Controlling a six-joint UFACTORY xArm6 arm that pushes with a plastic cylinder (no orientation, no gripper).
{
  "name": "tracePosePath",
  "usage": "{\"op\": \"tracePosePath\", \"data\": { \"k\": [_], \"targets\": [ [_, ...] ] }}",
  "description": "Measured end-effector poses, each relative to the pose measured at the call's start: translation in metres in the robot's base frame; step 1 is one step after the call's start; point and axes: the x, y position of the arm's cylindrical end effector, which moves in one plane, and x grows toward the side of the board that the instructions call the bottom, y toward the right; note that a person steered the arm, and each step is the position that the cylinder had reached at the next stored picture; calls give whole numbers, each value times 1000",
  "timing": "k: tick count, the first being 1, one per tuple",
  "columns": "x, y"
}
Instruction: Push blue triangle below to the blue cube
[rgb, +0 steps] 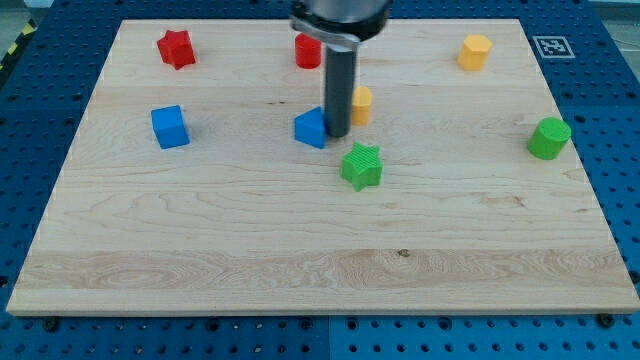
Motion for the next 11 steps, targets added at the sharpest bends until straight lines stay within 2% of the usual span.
{"op": "tracePosePath", "data": {
  "k": [1, 2, 3, 4, 5, 6, 7, 8, 10, 11],
  "targets": [
    [-4, -15],
    [-43, -18],
    [-49, -40],
    [-12, -51],
    [43, -51],
    [50, -51],
    [24, -50],
    [27, -30],
    [100, -28],
    [87, -27]
  ]
}}
